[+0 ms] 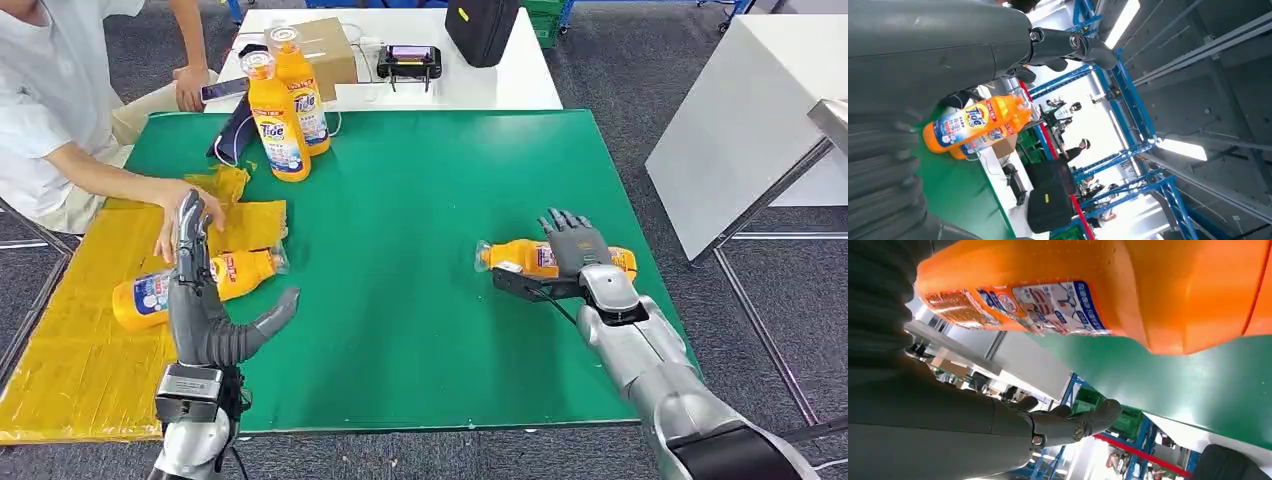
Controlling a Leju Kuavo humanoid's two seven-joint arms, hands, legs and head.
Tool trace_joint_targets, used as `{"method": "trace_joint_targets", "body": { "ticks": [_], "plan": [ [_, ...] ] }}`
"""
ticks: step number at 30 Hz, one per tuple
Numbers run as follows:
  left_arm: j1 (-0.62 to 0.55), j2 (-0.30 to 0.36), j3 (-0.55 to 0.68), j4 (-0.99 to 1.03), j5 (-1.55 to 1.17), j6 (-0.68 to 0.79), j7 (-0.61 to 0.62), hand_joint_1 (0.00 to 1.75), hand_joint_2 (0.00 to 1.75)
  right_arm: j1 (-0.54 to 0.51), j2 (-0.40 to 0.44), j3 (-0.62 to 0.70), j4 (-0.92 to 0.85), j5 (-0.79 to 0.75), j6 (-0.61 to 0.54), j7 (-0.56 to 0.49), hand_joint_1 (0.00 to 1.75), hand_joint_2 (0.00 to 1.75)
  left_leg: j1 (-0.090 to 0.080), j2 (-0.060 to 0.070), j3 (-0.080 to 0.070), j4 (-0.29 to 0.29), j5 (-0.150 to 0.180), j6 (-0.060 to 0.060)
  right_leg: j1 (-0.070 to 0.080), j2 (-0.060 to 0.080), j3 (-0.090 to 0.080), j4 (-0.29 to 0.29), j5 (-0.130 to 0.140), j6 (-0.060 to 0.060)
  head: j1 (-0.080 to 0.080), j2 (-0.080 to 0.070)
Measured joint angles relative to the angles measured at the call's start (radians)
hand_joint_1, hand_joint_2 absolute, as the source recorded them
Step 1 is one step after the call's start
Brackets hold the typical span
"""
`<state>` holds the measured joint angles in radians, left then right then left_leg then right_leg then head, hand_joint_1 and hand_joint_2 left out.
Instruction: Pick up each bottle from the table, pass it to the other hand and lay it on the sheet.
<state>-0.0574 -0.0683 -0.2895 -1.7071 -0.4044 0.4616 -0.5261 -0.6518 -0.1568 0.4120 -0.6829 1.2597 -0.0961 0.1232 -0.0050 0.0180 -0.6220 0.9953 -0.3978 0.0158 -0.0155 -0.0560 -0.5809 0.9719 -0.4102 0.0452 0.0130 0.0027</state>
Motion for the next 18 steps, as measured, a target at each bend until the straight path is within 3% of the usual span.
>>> {"method": "trace_joint_targets", "body": {
  "ticks": [7, 12, 13, 15, 16, 18],
  "plan": [
    [0.0, 0.0, 0.0, 0.0, 0.005, -0.002, 0.0, 0.0, 1.75, -0.003, 0.002, 0.0, 0.016, 0.0, 0.002, 0.0, 0.0, 1.75, 0.0, 0.0, 0.0, 0.0, 0.0, 0.0, 0.0, 0.0, 0.0, 0.0, 0.0, 0.0, 0.0, 0.0],
    [-0.004, -0.001, -0.008, 0.009, 0.043, -0.03, 0.002, 0.0, 1.75, -0.006, 0.007, -0.006, 0.089, -0.037, 0.068, -0.002, 0.0, 1.75, 0.0, 0.0, 0.0, 0.0, 0.0, 0.0, 0.0, 0.0, -0.001, 0.0, 0.0, 0.0, 0.0, 0.0],
    [-0.006, -0.001, -0.01, 0.014, 0.052, -0.034, 0.0, 0.0, 1.75, -0.01, 0.005, -0.013, 0.106, -0.049, 0.07, 0.005, 0.12, 1.75, 0.0, 0.0, 0.0, 0.0, 0.0, 0.0, 0.0, 0.0, -0.001, 0.0, 0.0, 0.0, 0.0, 0.0],
    [-0.021, -0.001, -0.019, 0.031, 0.072, -0.044, -0.007, 0.0, 1.75, -0.023, -0.005, -0.035, 0.152, -0.072, 0.086, 0.011, 0.63, 1.75, 0.0, 0.001, 0.001, 0.0, 0.0, 0.0, -0.001, 0.0, -0.001, 0.0, 0.0, 0.0, 0.001, 0.0],
    [-0.028, -0.001, -0.024, 0.04, 0.077, -0.044, -0.009, 0.0, 1.75, -0.03, -0.013, -0.045, 0.172, -0.073, 0.095, 0.016, 1.29, 1.75, 0.0, 0.001, 0.001, 0.0, 0.0, 0.0, -0.001, 0.0, 0.0, -0.001, 0.0, 0.0, 0.0, 0.0],
    [-0.043, -0.002, -0.035, 0.059, 0.096, -0.048, -0.01, 0.0, 1.75, -0.043, -0.028, -0.051, 0.211, -0.054, 0.12, 0.047, 1.5, 1.75, 0.0, 0.001, 0.004, 0.0, 0.0, 0.0, -0.001, 0.0, 0.001, -0.001, 0.0, 0.0, 0.0, 0.0]
  ]
}}
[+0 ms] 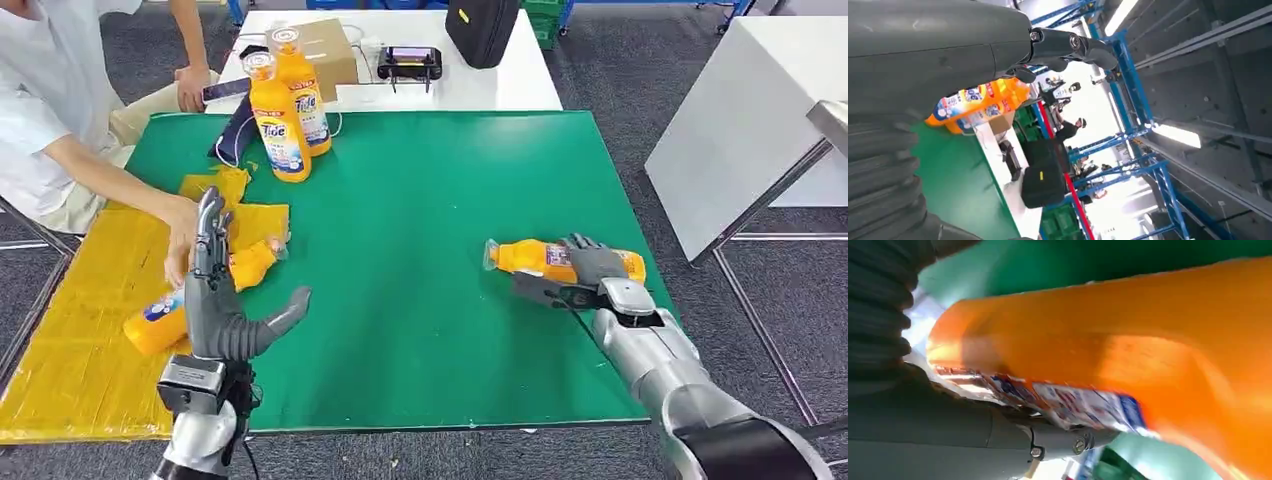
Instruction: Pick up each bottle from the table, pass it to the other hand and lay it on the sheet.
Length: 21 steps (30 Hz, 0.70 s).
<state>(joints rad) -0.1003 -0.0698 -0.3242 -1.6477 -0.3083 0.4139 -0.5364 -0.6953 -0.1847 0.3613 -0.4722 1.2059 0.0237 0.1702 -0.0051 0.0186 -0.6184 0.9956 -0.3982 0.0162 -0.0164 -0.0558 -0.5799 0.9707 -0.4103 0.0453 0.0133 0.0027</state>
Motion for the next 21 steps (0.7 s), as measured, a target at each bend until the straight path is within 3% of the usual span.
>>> {"method": "trace_joint_targets", "body": {
  "ticks": [5, 21],
  "plan": [
    [-0.028, -0.002, -0.018, 0.048, 0.047, -0.025, 0.0, 0.0, 1.75, -0.005, -0.036, -0.007, 0.06, 0.017, 0.062, 0.016, 1.54, 1.75, 0.0, 0.0, 0.006, 0.0, -0.002, 0.002, 0.0, 0.0, 0.0, -0.001, 0.0, 0.0, 0.0, 0.0],
    [-0.053, -0.005, -0.037, 0.118, 0.076, -0.034, -0.006, 0.0, 1.75, -0.009, -0.055, -0.024, 0.096, 0.027, 0.084, -0.01, 1.57, 1.75, 0.0, -0.001, 0.015, 0.0, -0.004, 0.004, 0.0, 0.0, 0.006, -0.002, -0.003, 0.002, 0.0, 0.0]
  ]
}}
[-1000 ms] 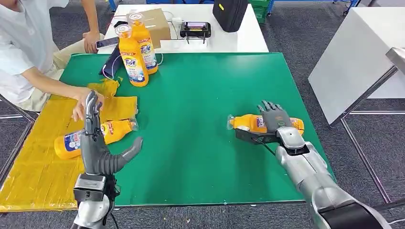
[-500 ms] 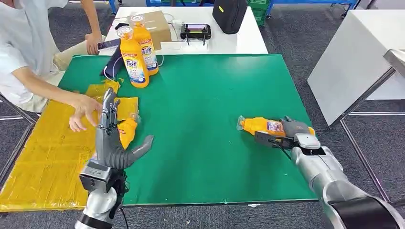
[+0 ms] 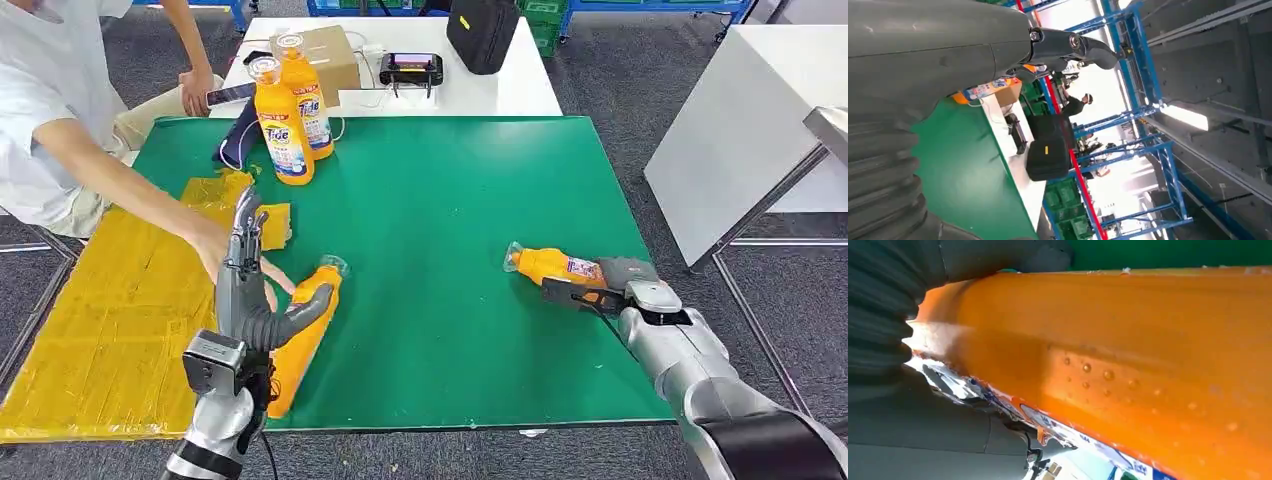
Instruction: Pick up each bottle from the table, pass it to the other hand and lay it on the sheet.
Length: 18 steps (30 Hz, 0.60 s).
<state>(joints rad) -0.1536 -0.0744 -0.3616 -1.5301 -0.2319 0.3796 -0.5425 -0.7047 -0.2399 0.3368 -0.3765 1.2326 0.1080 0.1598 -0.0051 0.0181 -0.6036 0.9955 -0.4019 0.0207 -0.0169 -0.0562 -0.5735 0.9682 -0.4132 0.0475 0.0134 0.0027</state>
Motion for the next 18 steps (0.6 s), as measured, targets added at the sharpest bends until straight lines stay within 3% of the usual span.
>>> {"method": "trace_joint_targets", "body": {
  "ticks": [6, 9, 12, 14, 18],
  "plan": [
    [-0.004, 0.0, -0.002, 0.004, 0.0, 0.0, 0.0, 0.0, 1.75, 0.0, 0.0, -0.002, 0.001, 0.0, 0.0, -0.001, 1.55, 1.75, 0.0, 0.0, 0.0, 0.0, 0.0, 0.0, 0.0, 0.0, 0.0, 0.0, 0.0, 0.0, 0.0, 0.0],
    [-0.004, 0.0, -0.002, 0.007, 0.0, 0.0, 0.0, 0.0, 1.75, 0.0, 0.0, -0.002, 0.001, 0.0, 0.0, -0.002, 1.75, 1.75, 0.0, 0.0, 0.0, 0.0, 0.0, 0.0, 0.0, 0.0, 0.0, 0.0, 0.0, 0.0, 0.0, 0.0],
    [-0.004, 0.0, -0.002, 0.007, 0.001, 0.001, 0.0, 0.0, 1.75, 0.0, 0.0, -0.003, 0.001, 0.0, -0.005, -0.017, 1.75, 1.75, 0.0, 0.0, 0.0, 0.0, 0.0, 0.0, 0.0, 0.0, 0.002, 0.0, 0.0, 0.0, 0.0, 0.0],
    [-0.002, 0.0, -0.002, 0.007, 0.001, 0.009, 0.004, 0.0, 1.75, 0.001, 0.01, -0.004, 0.001, -0.002, -0.047, -0.056, 1.75, 1.75, 0.0, 0.0, -0.001, 0.0, 0.0, 0.0, 0.0, 0.001, 0.012, 0.0, 0.001, 0.001, 0.0, 0.0],
    [0.04, 0.0, 0.011, -0.02, -0.034, 0.021, 0.029, 0.0, 1.75, 0.023, 0.049, -0.011, -0.053, -0.073, -0.209, -0.176, 1.75, 1.75, 0.0, 0.008, -0.001, -0.001, -0.001, -0.001, 0.001, 0.006, 0.01, 0.001, 0.003, -0.002, 0.001, 0.0]
  ]
}}
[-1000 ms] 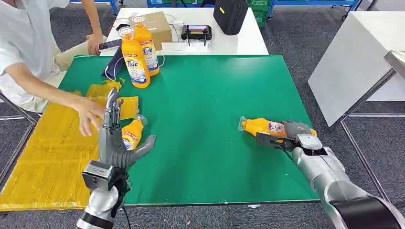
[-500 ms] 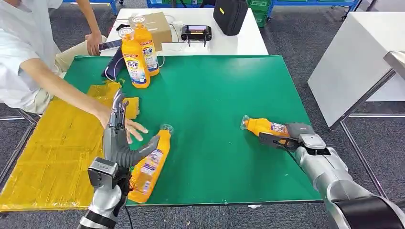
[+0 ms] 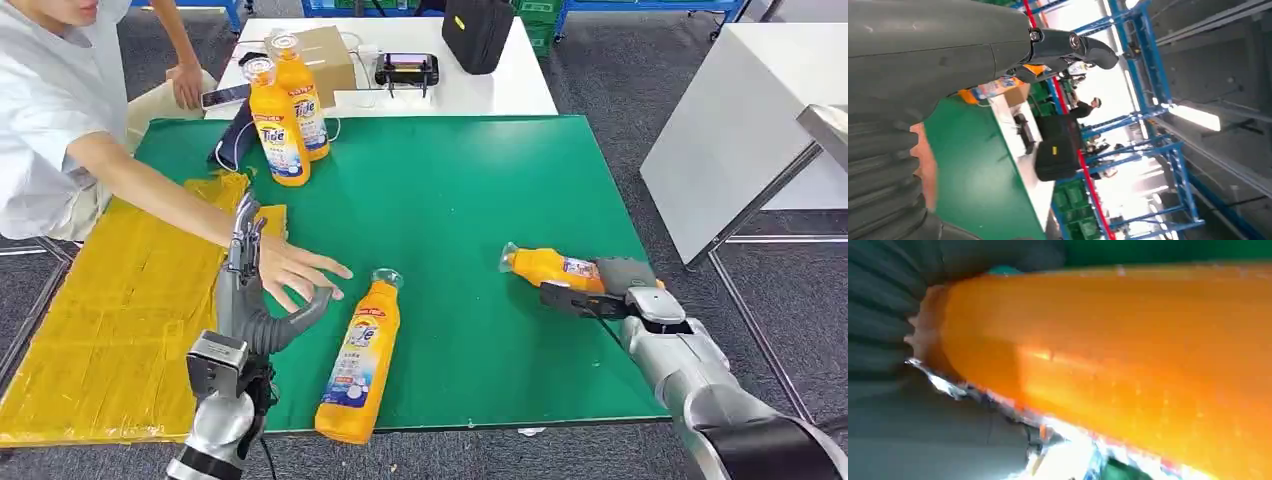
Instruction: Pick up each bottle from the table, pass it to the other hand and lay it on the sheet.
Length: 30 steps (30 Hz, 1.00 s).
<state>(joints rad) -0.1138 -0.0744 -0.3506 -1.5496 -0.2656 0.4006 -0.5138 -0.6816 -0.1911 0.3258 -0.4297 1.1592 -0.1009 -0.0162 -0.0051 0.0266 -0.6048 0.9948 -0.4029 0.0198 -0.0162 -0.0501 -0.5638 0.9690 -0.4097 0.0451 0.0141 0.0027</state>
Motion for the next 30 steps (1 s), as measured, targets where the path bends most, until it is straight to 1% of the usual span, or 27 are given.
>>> {"method": "trace_joint_targets", "body": {
  "ticks": [1, 2, 4, 5, 7, 9, 10, 12, 16, 20, 23, 25, 27, 30],
  "plan": [
    [0.013, 0.0, 0.007, -0.015, -0.015, -0.001, 0.008, 0.0, 1.75, 0.026, 0.019, -0.006, -0.046, -0.042, -0.029, -0.036, 1.75, 1.75, 0.0, 0.003, -0.001, 0.0, 0.0, 0.0, 0.0, 0.003, -0.002, 0.0, 0.001, 0.0, -0.001, 0.0],
    [0.028, 0.0, 0.014, -0.03, -0.029, -0.006, 0.013, 0.0, 1.75, 0.062, 0.036, -0.011, -0.117, -0.087, -0.043, -0.049, 1.75, 1.75, 0.0, 0.004, -0.002, 0.0, 0.0, 0.0, 0.0, 0.003, -0.005, 0.0, 0.001, 0.0, -0.001, 0.0],
    [0.056, -0.002, 0.025, -0.056, -0.048, -0.018, 0.018, 0.0, 1.75, 0.139, 0.062, -0.014, -0.276, -0.179, -0.07, -0.064, 1.75, 1.75, 0.0, 0.003, -0.006, 0.0, 0.002, -0.001, 0.001, 0.003, -0.009, 0.002, 0.0, 0.0, -0.002, 0.0],
    [0.068, -0.004, 0.03, -0.069, -0.053, -0.03, 0.019, 0.0, 1.75, 0.179, 0.079, -0.016, -0.395, -0.243, -0.121, -0.089, 1.75, 1.75, 0.001, 0.0, -0.008, 0.0, 0.004, -0.002, 0.002, 0.001, -0.01, 0.002, 0.0, 0.0, -0.002, 0.0],
    [0.092, -0.005, 0.032, -0.084, -0.059, -0.056, 0.026, 0.0, 1.75, 0.281, 0.119, -0.021, -0.618, -0.33, -0.268, -0.142, 1.75, 1.75, 0.004, -0.01, -0.011, 0.0, 0.004, -0.003, 0.004, -0.009, -0.012, 0.002, -0.003, -0.003, 0.0, 0.0],
    [0.112, -0.005, 0.031, -0.09, -0.061, -0.059, 0.027, 0.0, 1.75, 0.377, 0.157, -0.018, -0.817, -0.38, -0.399, -0.173, 1.75, 1.75, 0.004, -0.011, -0.013, 0.0, 0.003, -0.004, 0.004, -0.01, -0.012, 0.002, -0.004, -0.004, -0.002, 0.0],
    [0.115, -0.005, 0.03, -0.09, -0.062, -0.059, 0.027, 0.0, 1.75, 0.417, 0.176, -0.014, -0.888, -0.405, -0.436, -0.186, 1.75, 1.75, 0.004, -0.011, -0.014, 0.0, 0.002, -0.005, 0.004, -0.009, -0.013, 0.002, -0.004, -0.004, -0.002, 0.0],
    [0.116, -0.005, 0.029, -0.092, -0.064, -0.058, 0.027, 0.0, 1.75, 0.469, 0.196, -0.011, -0.999, -0.433, -0.463, -0.201, 1.75, 1.75, 0.004, -0.011, -0.015, 0.0, 0.001, -0.006, 0.004, -0.009, -0.015, 0.002, -0.005, -0.005, -0.001, 0.0],
    [0.121, -0.005, 0.026, -0.093, -0.066, -0.052, 0.027, 0.0, 1.75, 0.529, 0.215, -0.018, -1.103, -0.537, -0.494, -0.268, 1.75, 1.75, 0.003, -0.011, -0.016, 0.0, 0.001, -0.006, 0.003, -0.009, -0.016, 0.002, -0.006, -0.005, 0.0, 0.0],
    [0.122, -0.005, 0.015, -0.093, -0.066, -0.048, 0.031, 0.0, 1.75, 0.565, 0.246, -0.037, -1.152, -0.678, -0.48, -0.314, 1.75, 1.75, 0.002, -0.011, -0.016, 0.0, 0.001, -0.006, 0.003, -0.009, -0.016, 0.002, -0.005, -0.005, 0.0, 0.0],
    [0.122, -0.004, 0.007, -0.093, -0.065, -0.048, 0.035, 0.0, 1.75, 0.574, 0.267, -0.055, -1.153, -0.784, -0.431, -0.336, 1.75, 1.75, 0.003, -0.01, -0.016, 0.0, 0.001, -0.006, 0.003, -0.008, -0.017, 0.002, -0.005, -0.005, -0.001, 0.0],
    [0.119, -0.003, -0.005, -0.093, -0.056, -0.049, 0.038, 0.0, 1.75, 0.573, 0.278, -0.061, -1.148, -0.886, -0.346, -0.337, 1.75, 1.75, 0.003, -0.01, -0.016, 0.0, 0.001, -0.006, 0.003, -0.008, -0.017, 0.002, -0.005, -0.005, -0.001, 0.0],
    [0.112, -0.002, -0.017, -0.092, -0.041, -0.058, 0.038, 0.0, 1.75, 0.56, 0.286, -0.061, -1.118, -0.981, -0.221, -0.331, 1.75, 1.75, 0.003, -0.01, -0.016, 0.0, 0.001, -0.006, 0.003, -0.008, -0.017, 0.002, -0.005, -0.005, -0.001, 0.0],
    [0.088, 0.003, -0.037, -0.087, -0.013, -0.079, 0.034, 0.0, 1.75, 0.518, 0.296, -0.04, -1.034, -1.023, -0.048, -0.32, 1.75, 1.75, 0.003, -0.009, -0.016, 0.0, 0.001, -0.006, 0.004, -0.008, -0.016, 0.002, -0.004, -0.005, 0.0, 0.0]
  ]
}}
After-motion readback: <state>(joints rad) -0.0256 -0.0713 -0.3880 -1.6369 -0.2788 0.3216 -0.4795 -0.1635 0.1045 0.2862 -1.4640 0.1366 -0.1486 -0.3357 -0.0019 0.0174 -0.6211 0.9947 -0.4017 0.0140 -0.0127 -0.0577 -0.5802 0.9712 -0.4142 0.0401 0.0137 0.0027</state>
